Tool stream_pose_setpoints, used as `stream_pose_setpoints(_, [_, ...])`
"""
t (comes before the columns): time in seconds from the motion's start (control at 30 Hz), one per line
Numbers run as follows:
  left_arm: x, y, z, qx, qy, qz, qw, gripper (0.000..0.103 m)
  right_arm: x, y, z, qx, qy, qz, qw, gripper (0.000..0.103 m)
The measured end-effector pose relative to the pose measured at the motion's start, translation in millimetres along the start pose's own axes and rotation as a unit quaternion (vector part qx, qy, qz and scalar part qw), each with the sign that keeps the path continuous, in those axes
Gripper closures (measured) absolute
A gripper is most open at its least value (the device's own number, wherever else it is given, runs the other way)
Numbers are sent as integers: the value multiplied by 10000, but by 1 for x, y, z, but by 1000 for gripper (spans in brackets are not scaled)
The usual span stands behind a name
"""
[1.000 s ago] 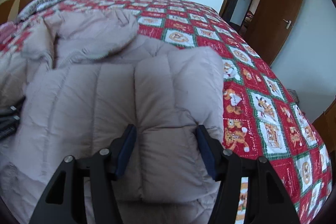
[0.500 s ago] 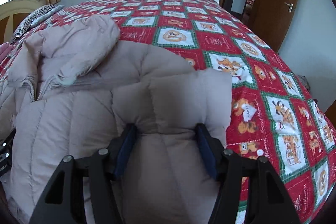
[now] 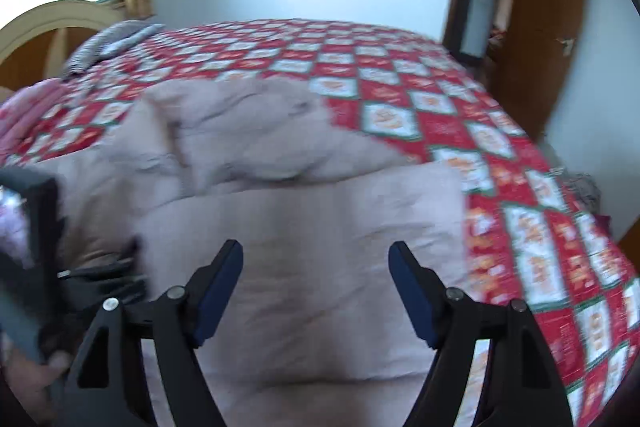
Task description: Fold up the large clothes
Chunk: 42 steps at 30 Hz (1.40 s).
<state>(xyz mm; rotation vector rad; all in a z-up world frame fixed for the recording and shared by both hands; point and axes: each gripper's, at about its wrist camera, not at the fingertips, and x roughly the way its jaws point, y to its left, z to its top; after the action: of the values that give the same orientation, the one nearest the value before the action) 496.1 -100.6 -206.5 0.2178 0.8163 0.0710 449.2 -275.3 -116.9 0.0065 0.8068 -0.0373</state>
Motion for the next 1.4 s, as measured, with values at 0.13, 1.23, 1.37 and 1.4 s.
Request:
stream_pose_setpoints(0.13, [0, 0, 0, 3, -6, 8, 10000, 1, 31, 22, -21, -125, 228, -104, 9996, 25])
stream_pose_setpoints(1.23, [-52, 39, -7, 366, -244, 309, 9986, 1, 59, 26, -42, -135, 272, -335, 9990, 20])
stream_pose_setpoints(1.37, [-78, 83, -18, 182, -386, 508, 9978, 1, 58, 27, -42, -123, 258, -337, 9990, 20])
stream_pose_setpoints(1.4, [-83, 96, -21, 102, -397, 508, 9979, 1, 58, 27, -43, -122, 250, -334, 9991, 20])
